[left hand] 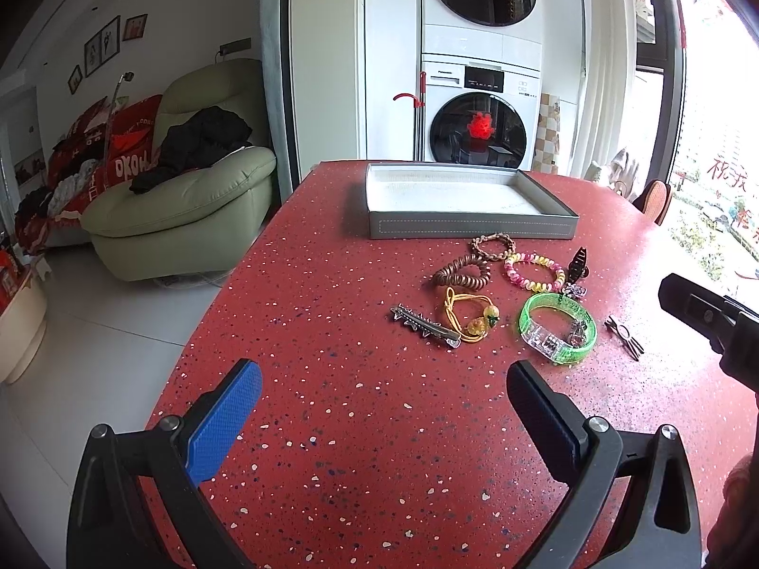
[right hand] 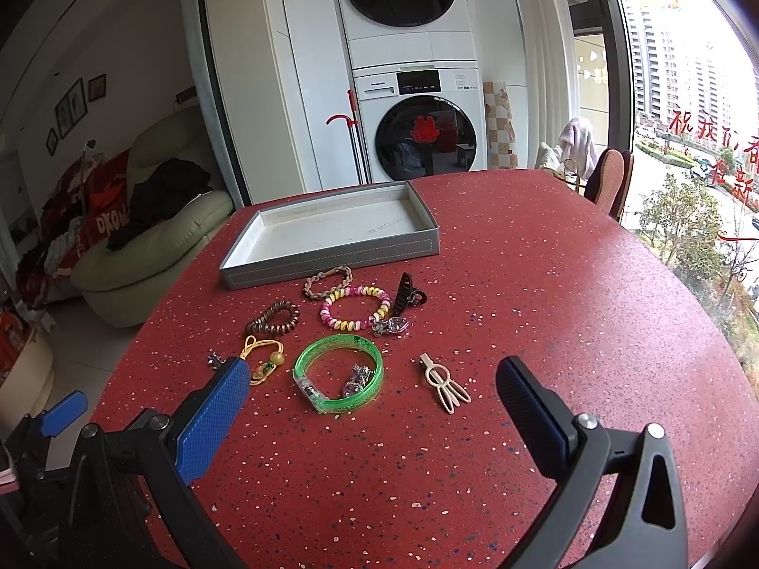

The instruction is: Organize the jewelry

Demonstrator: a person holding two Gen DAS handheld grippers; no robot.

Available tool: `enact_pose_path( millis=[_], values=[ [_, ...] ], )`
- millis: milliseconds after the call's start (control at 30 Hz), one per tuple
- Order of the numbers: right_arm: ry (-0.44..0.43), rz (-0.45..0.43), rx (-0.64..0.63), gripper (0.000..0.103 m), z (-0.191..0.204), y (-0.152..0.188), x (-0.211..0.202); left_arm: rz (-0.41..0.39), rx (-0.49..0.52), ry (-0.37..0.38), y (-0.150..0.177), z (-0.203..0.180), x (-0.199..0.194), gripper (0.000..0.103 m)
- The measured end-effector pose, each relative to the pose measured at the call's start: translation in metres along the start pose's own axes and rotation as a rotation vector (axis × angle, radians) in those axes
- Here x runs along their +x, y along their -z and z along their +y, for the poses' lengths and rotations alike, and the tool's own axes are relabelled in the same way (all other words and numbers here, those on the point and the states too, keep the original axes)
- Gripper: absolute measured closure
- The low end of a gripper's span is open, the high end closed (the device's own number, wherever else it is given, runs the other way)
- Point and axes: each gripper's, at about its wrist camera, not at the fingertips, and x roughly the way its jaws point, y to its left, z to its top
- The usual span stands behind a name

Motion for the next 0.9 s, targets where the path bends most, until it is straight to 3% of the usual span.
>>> enact_pose_path(
  millis=[900],
  values=[
    [-0.003,0.002,0.003,0.0,-0.0022,0.0024,0.0018,0.009,-0.001,-0.002,0.0022,0.0002,0.0027,0.0]
  ],
)
